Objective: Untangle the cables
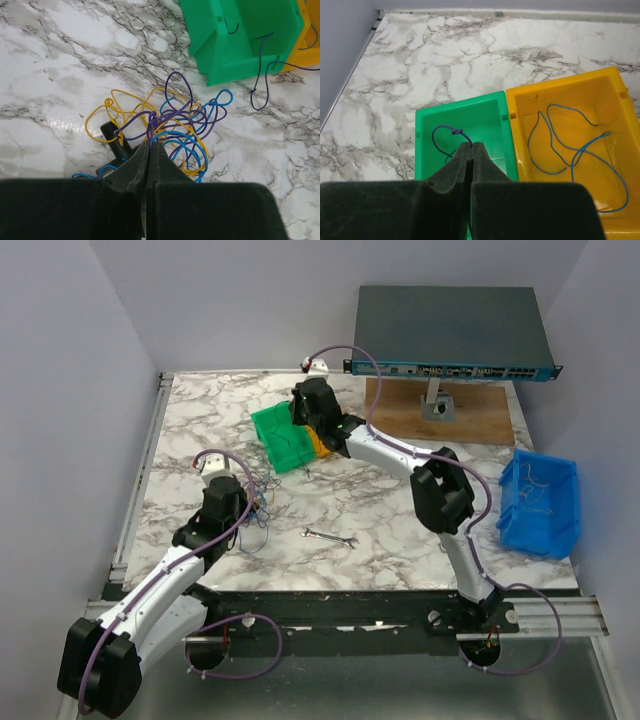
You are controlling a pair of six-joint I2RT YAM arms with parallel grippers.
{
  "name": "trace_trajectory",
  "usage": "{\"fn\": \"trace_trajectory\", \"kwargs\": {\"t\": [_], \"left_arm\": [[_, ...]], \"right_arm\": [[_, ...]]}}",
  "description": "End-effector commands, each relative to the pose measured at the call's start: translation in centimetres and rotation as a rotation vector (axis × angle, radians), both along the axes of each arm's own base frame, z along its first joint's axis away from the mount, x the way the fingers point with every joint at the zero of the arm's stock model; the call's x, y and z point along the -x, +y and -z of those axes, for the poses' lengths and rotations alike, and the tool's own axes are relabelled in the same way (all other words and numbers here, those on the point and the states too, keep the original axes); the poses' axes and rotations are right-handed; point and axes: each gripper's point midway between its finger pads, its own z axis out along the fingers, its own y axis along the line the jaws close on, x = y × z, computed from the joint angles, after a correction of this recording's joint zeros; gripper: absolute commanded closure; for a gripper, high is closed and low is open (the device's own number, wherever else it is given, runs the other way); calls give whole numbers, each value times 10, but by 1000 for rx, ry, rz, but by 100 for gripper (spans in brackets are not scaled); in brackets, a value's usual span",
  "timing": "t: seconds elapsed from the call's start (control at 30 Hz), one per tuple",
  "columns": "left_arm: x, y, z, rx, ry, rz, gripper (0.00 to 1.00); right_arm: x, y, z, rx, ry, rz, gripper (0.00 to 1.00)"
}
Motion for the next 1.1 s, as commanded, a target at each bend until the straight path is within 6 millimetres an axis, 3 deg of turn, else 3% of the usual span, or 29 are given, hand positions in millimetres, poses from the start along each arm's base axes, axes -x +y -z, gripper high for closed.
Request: {"fn": "trace_trajectory", "kwargs": {"t": [0.0, 0.5, 0.53, 0.6, 0.63, 0.67, 0.9, 1.07], "left_arm": [[-6, 1, -13, 2, -31, -17, 98], [-6, 1, -12, 0, -30, -18, 98], [-6, 2, -12, 0, -29, -18, 98], [-6, 2, -12, -1, -28, -19, 98], [-6, 2, -12, -1, -28, -19, 98], [-6, 2, -12, -1, -28, -18, 98], [-6, 1, -12, 2, -28, -14, 98], [-6, 1, -13, 3, -30, -13, 98]], "right_arm": [[-6, 7, 17, 59, 40, -7, 99], [-11, 42, 95, 143, 149, -103, 99], [-10, 43, 95, 144, 149, -106, 93], [-8, 44, 87, 137, 147, -116, 62], [-8, 44, 79, 131, 139, -120, 49], [-7, 44, 68, 120, 128, -122, 44], [13, 30, 8, 86, 91, -147, 42], [37, 6, -7, 91, 100, -145, 23]]}}
